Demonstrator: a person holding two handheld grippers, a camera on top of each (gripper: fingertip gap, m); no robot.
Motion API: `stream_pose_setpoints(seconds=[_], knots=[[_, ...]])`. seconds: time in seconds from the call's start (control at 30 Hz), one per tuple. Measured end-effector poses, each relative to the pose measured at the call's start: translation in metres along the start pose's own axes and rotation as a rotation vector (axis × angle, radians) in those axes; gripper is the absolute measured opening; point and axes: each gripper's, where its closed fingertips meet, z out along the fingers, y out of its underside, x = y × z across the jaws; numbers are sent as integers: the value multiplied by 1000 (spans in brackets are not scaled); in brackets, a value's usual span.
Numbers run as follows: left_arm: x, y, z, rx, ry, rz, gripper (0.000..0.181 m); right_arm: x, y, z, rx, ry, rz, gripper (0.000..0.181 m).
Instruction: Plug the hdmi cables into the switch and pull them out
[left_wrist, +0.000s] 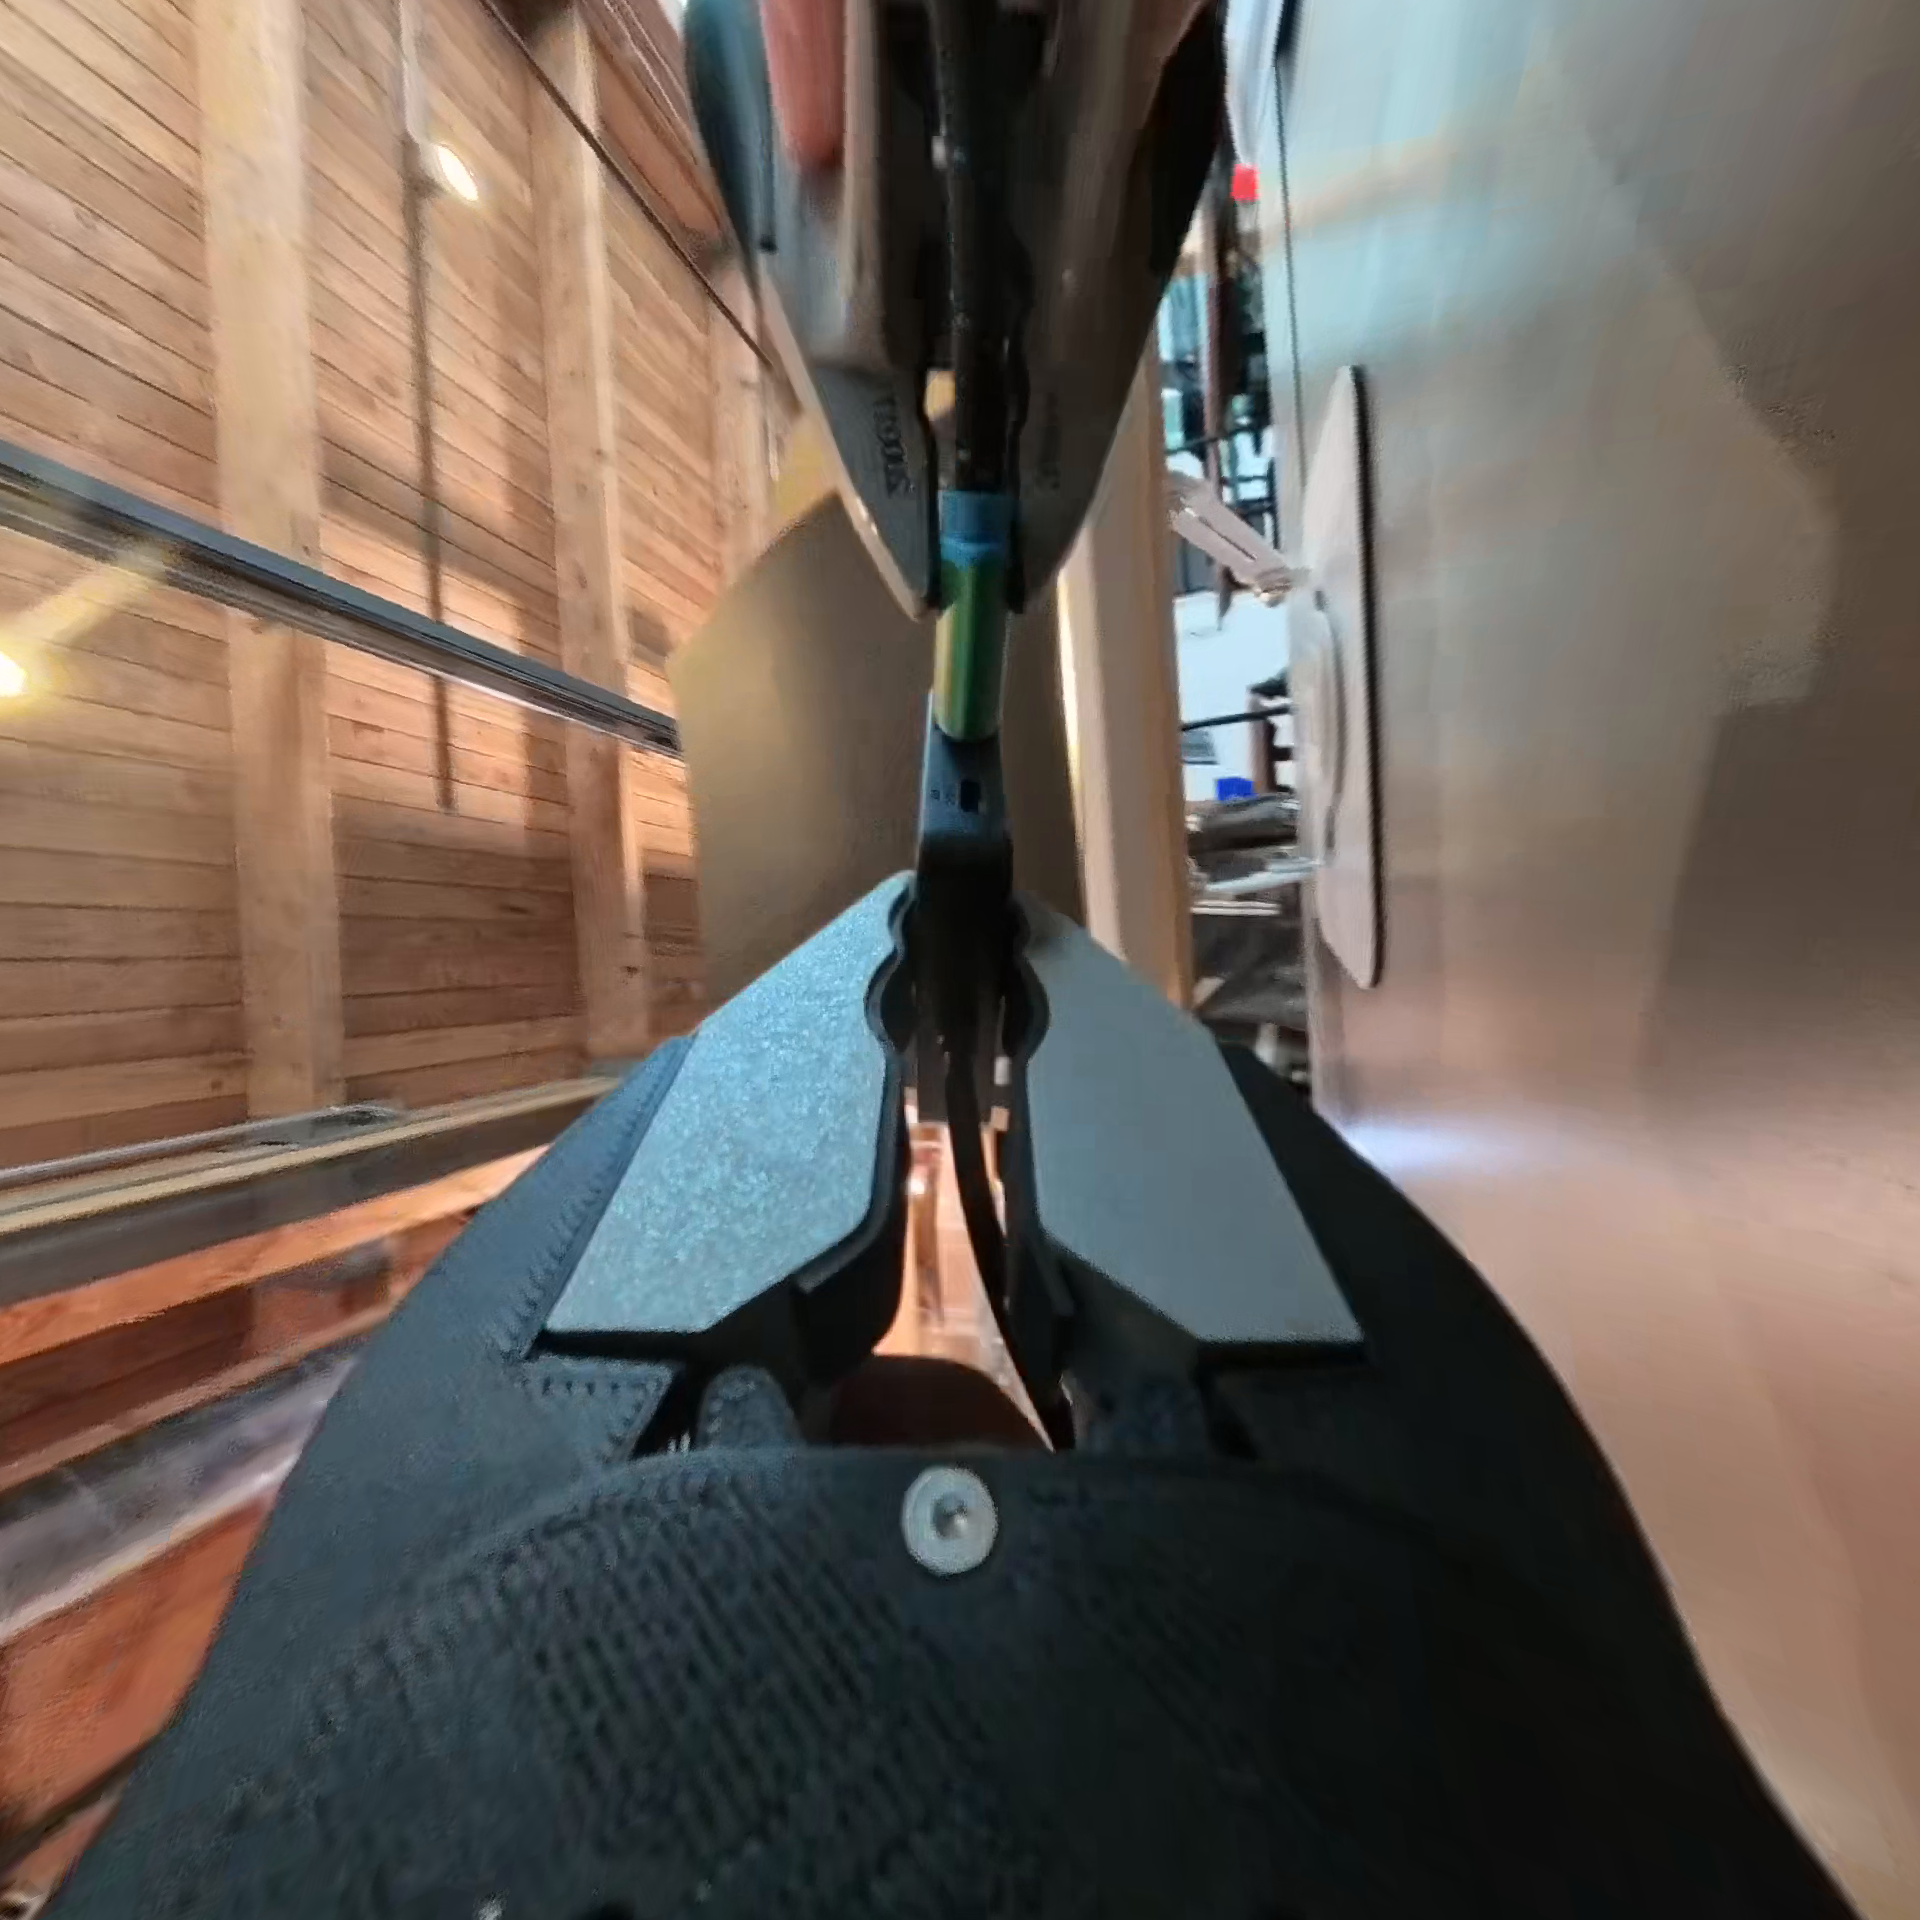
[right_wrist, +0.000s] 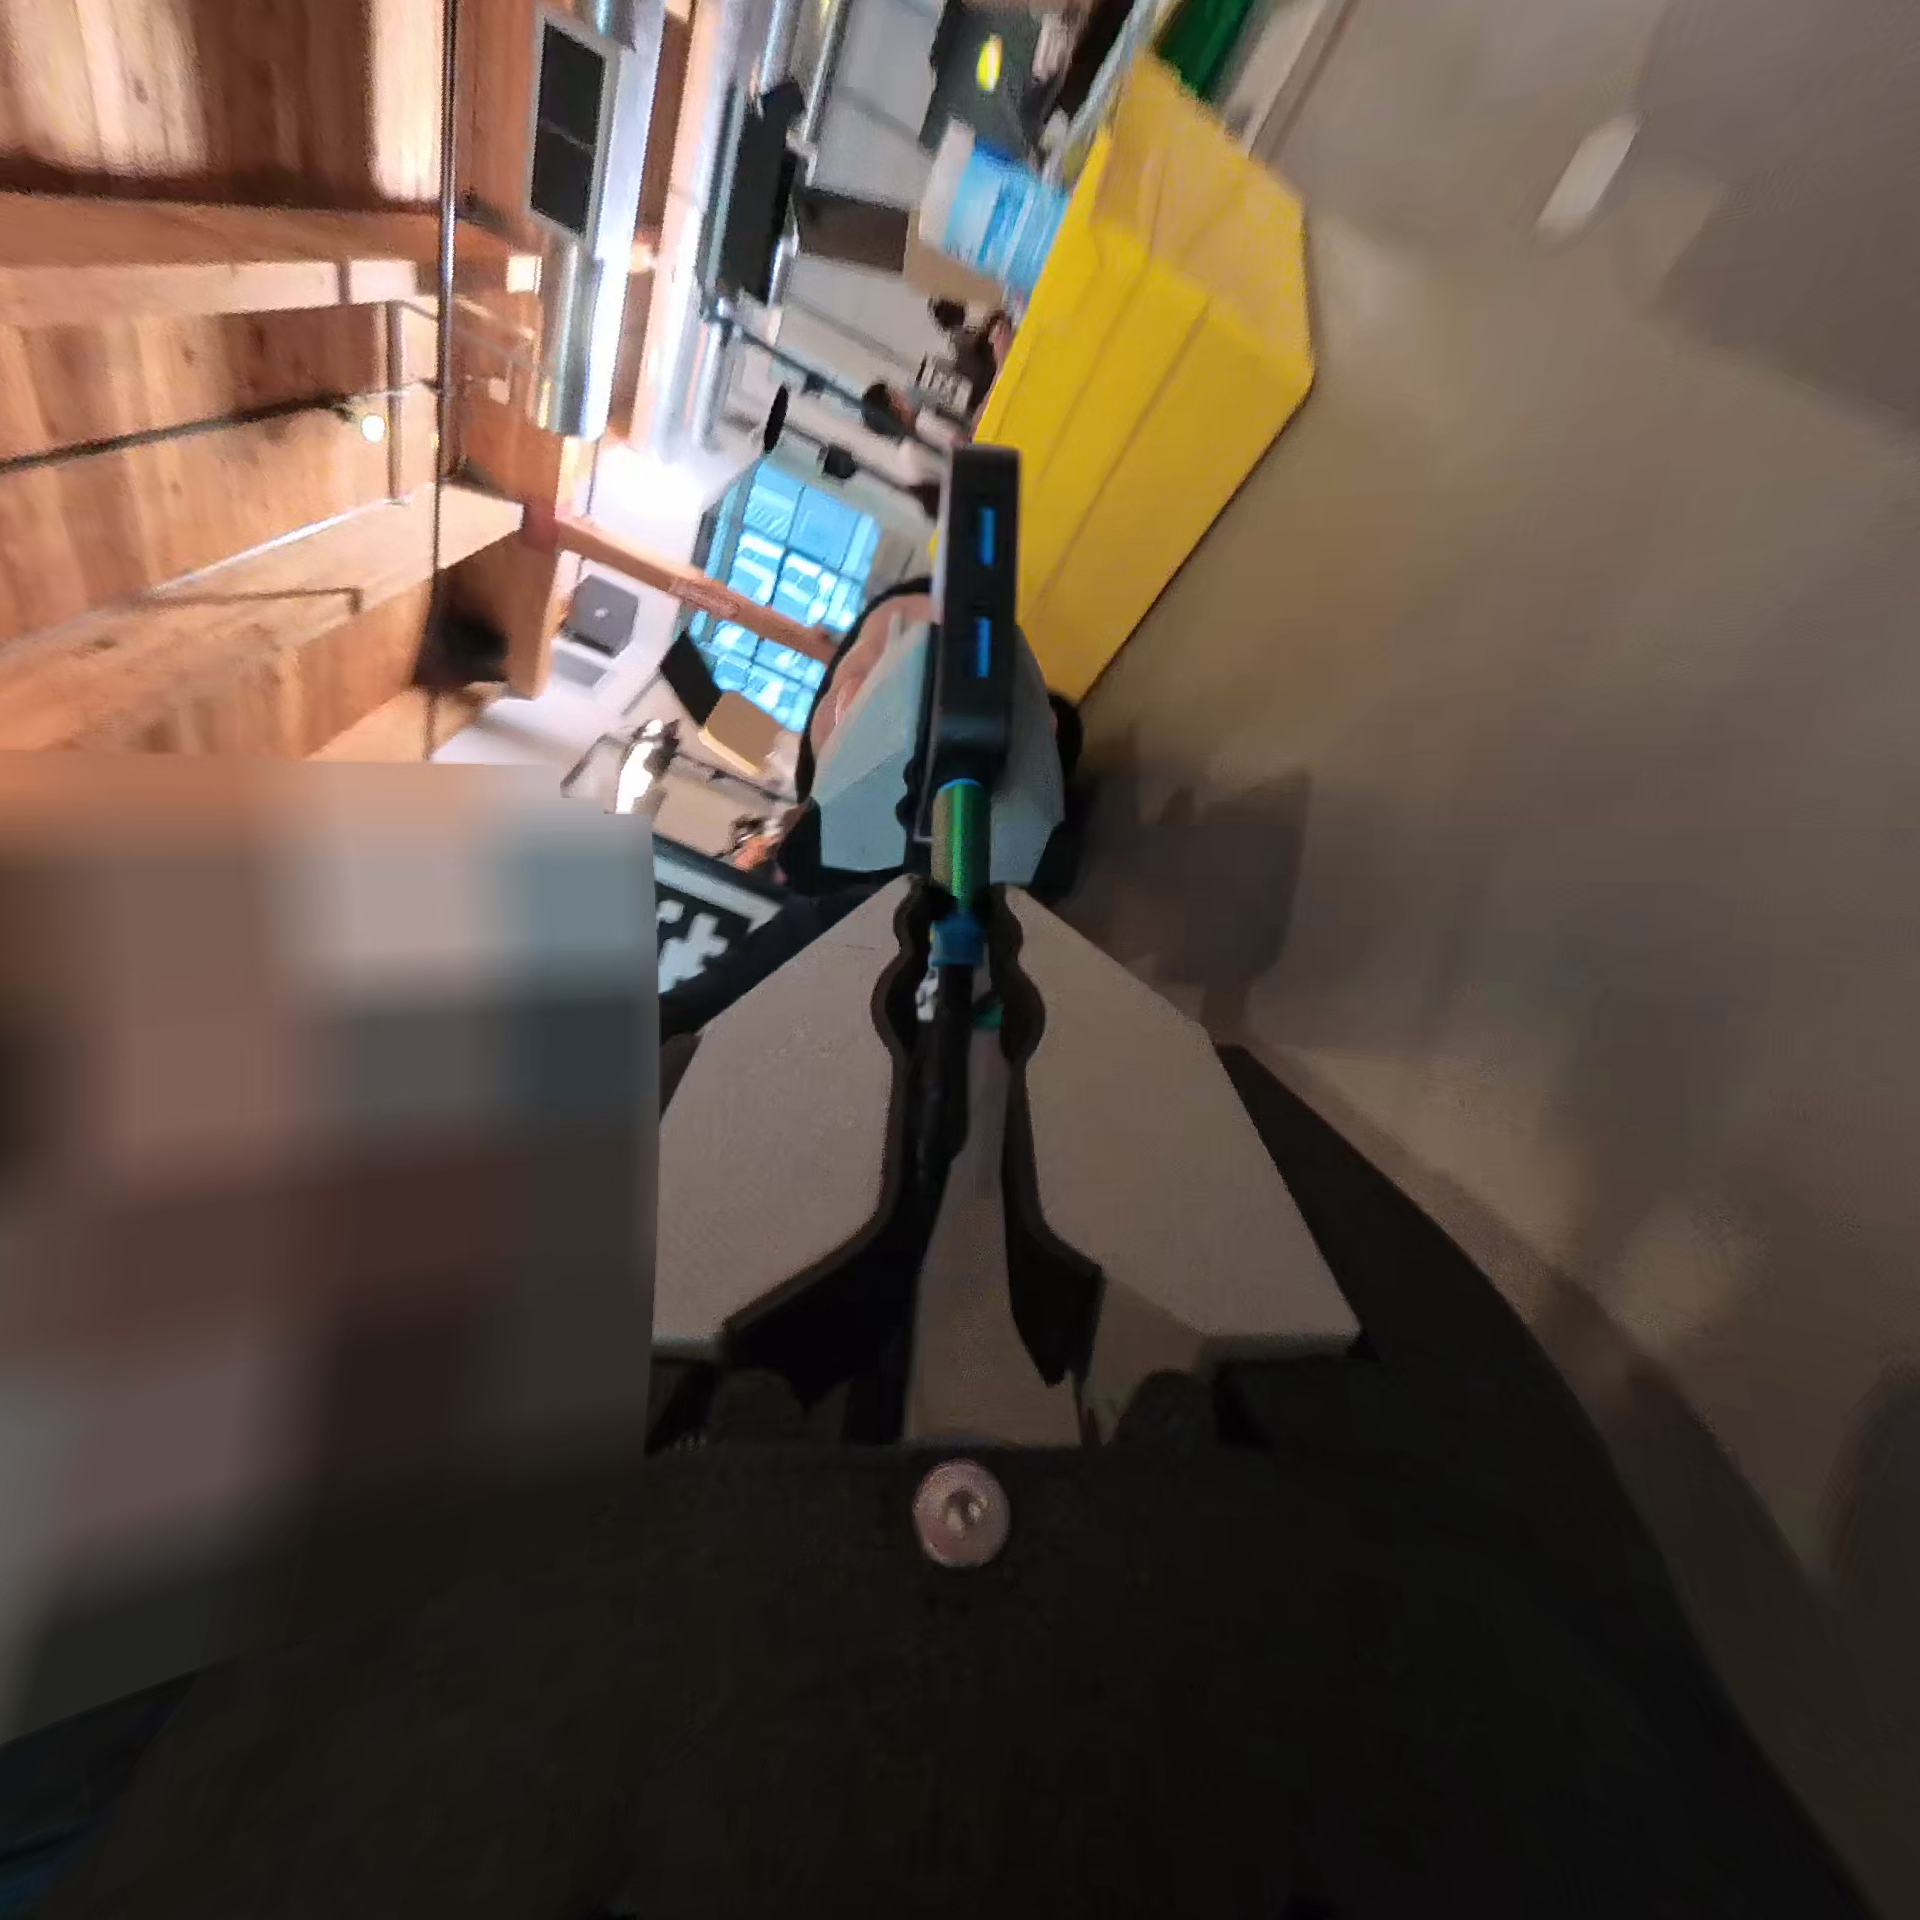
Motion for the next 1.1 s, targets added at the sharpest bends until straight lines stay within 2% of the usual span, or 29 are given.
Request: stream_pose_setpoints(seconds=[0.03,0.1,0.17,0.2,0.3,0.37,0.43,0.53,0.6,0.73,0.83,0.9,0.93,0.97,1.03,1.1], knots=[[0,2,3,-2,-6,-9,11,0,-3,-1,7,16,-46,8],[-2,1,6,36,-35,-3,11,-6,1,-2,-64,73,-135,16],[-2,-7,4,69,-32,-20,11,-2,-4,-13,-62,195,-274,12],[-3,-12,2,87,-44,-15,12,-6,-8,-17,-21,189,-298,13],[-10,-27,-3,134,-76,-18,12,-34,-9,-20,61,-61,-198,25],[-15,-32,-5,145,-91,-42,12,-36,-10,-20,89,-118,-151,34],[-17,-33,-7,145,-95,-49,12,-35,-11,-19,106,-119,-163,25],[-18,-34,-9,149,-99,-52,12,-32,-8,-17,99,-79,-182,26],[-21,-35,-11,147,-109,-57,13,-21,-8,-16,92,28,-215,51],[-24,-40,-13,158,-107,-68,12,-27,-4,-10,83,24,-264,48],[-25,-44,-12,161,-113,-67,14,-23,11,3,-6,14,-246,47],[-24,-48,-11,162,-98,-75,16,-26,19,9,-53,-17,-262,26],[-22,-48,-10,154,-86,-72,16,-23,20,8,-58,-2,-266,23],[-17,-47,-8,146,-59,-75,20,-20,21,6,-64,7,-264,12],[-10,-46,-6,133,8,-153,33,-12,19,0,-53,52,-265,11],[0,-42,-3,80,140,-276,44,-5,18,-5,-46,87,-263,11]])
